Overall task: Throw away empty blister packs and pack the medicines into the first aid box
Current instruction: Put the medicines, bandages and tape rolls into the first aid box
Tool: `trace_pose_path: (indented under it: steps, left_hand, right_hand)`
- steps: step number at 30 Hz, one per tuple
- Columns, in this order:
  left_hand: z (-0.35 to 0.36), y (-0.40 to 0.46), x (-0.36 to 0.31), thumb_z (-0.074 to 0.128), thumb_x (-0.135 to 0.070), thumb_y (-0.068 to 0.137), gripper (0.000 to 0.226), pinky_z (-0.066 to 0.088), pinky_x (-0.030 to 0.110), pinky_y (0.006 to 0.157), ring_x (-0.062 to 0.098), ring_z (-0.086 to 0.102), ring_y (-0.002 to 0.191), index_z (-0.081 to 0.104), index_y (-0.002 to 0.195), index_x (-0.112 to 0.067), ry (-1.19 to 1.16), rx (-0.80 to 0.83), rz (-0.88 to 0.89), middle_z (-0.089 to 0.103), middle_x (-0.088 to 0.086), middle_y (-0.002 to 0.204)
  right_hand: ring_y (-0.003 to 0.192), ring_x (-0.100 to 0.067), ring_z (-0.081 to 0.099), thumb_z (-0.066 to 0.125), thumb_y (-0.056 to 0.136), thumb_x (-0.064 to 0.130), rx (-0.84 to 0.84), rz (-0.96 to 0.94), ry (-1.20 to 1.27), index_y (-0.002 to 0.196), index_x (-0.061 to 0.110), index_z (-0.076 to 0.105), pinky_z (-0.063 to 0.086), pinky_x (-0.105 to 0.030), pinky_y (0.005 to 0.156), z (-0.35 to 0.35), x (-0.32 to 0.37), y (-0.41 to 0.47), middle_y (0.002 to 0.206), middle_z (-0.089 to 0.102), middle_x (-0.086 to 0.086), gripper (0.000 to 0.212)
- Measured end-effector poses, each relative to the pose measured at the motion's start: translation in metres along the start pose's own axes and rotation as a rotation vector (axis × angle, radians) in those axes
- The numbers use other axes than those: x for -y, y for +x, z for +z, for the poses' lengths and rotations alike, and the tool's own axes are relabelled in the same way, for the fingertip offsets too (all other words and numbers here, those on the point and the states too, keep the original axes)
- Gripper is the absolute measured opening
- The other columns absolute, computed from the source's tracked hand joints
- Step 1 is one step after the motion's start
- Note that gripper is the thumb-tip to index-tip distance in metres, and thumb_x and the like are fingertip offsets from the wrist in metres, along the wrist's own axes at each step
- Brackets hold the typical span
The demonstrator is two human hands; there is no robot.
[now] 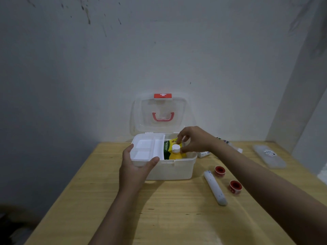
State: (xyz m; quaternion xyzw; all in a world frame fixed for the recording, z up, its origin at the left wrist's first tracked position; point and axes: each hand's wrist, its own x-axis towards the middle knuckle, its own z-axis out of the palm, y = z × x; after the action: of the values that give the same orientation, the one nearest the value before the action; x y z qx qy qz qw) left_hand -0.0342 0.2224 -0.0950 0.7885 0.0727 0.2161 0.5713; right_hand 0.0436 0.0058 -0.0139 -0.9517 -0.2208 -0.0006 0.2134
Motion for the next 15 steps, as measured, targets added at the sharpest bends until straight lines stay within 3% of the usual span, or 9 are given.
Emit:
trace_pose_path:
  steps: [5, 9, 15]
  left_hand:
    - [0.000, 0.001, 0.000, 0.082, -0.047, 0.060, 0.092, 0.039, 0.027, 0.089, 0.019, 0.036, 0.129, 0.033, 0.136, -0.032, -0.005, 0.007, 0.009, 0.039, -0.004, 0.141]
    - [0.000, 0.000, 0.000, 0.081, -0.046, 0.061, 0.092, 0.040, 0.029, 0.089, 0.020, 0.036, 0.129, 0.032, 0.137, -0.030, 0.003, 0.006, 0.014, 0.038, -0.003, 0.143]
    - [0.001, 0.000, 0.000, 0.081, -0.045, 0.061, 0.092, 0.042, 0.031, 0.089, 0.022, 0.036, 0.130, 0.031, 0.138, -0.029, 0.038, -0.005, 0.024, 0.037, -0.001, 0.144]
  right_hand:
    - [0.092, -0.016, 0.063, 0.084, 0.064, 0.022, 0.011, 0.068, 0.051, 0.090, 0.019, 0.074, 0.054, -0.034, 0.080, 0.008, -0.007, 0.008, 0.101, 0.068, -0.001, 0.027]
    - [0.086, -0.013, 0.059, 0.083, 0.063, 0.026, 0.050, 0.086, -0.086, 0.087, 0.023, 0.072, 0.051, -0.034, 0.079, 0.010, -0.004, 0.016, 0.090, 0.063, 0.006, 0.026]
    - [0.095, -0.014, 0.056, 0.079, 0.069, 0.032, 0.170, 0.122, -0.262, 0.100, 0.027, 0.071, 0.035, -0.031, 0.078, 0.010, 0.002, 0.022, 0.104, 0.070, 0.008, 0.032]
